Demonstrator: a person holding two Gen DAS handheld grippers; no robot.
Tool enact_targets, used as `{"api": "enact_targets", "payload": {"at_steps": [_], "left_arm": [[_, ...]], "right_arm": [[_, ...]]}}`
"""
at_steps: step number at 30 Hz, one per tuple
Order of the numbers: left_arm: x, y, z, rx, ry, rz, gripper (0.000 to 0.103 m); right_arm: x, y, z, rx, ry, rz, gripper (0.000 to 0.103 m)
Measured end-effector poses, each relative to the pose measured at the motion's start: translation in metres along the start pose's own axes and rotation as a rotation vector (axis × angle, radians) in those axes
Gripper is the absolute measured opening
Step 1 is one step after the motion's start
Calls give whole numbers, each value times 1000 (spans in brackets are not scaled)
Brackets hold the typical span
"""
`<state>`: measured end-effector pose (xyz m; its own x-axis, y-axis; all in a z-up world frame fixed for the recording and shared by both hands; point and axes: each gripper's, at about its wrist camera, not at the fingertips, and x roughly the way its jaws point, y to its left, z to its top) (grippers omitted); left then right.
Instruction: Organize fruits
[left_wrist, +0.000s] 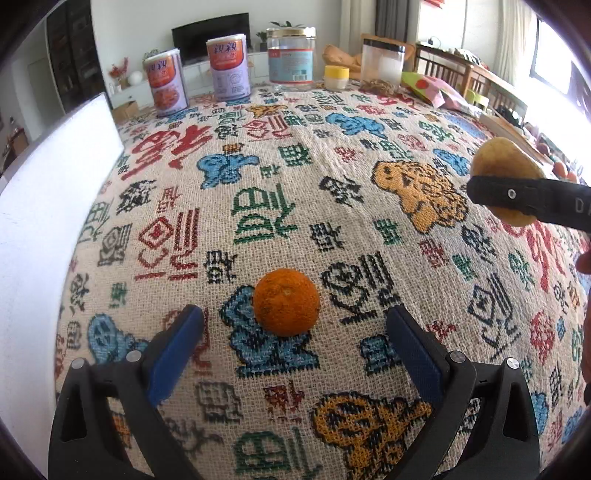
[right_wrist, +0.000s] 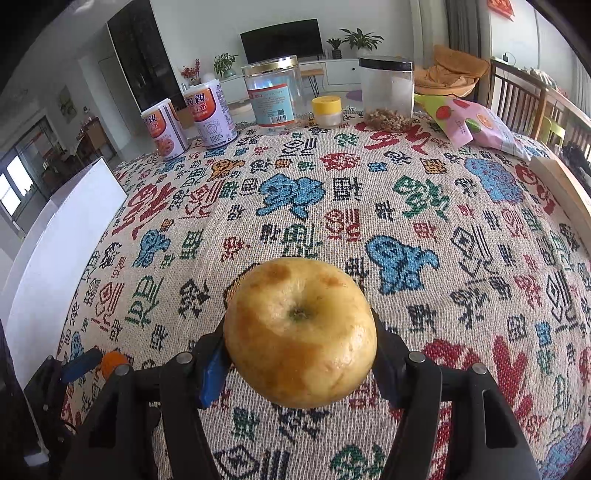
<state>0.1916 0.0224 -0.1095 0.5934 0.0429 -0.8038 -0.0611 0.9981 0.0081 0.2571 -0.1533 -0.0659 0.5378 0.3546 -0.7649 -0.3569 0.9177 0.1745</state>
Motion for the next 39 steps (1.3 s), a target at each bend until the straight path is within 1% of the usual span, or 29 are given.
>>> {"api": "enact_targets", "payload": {"at_steps": [2,4,7,9,10,11,12,13,14,23,33,35,39], "left_arm": [[0,0,0,0,0,0,100],[0,0,0,0,0,0,100],[0,0,0,0,0,0,100],[0,0,0,0,0,0,100],[0,0,0,0,0,0,100],[0,0,0,0,0,0,100],[0,0,0,0,0,0,100],[0,0,0,0,0,0,100],[0,0,0,0,0,1,101],[0,0,0,0,0,0,101],[0,0,0,-1,0,0,101],[0,2,0,-7,1,-15,100],[-6,11,-3,-7,-10,-110,101]], "right_arm": [[-21,0,-22,14,-9,-15,65],[-38,3,-47,27,-27,-54,65],[-39,9,-75,13,-38,-122,65],[-28,8,-88,19,-26,-133,67],[-30,12,-91,-5,-56,-151,67],[-29,14,-91,-17,-50,-164,68],[-25,15,-90,-23,-38,-158,72],[-24,16,-90,-29,-35,-142,81],[-23,15,-90,-32,-31,-136,86],[-22,16,-91,-28,-26,-140,90],[-22,17,-91,-30,-24,-138,91],[-23,17,-91,-27,-26,-128,93],[-28,7,-92,17,-48,-48,95]]}}
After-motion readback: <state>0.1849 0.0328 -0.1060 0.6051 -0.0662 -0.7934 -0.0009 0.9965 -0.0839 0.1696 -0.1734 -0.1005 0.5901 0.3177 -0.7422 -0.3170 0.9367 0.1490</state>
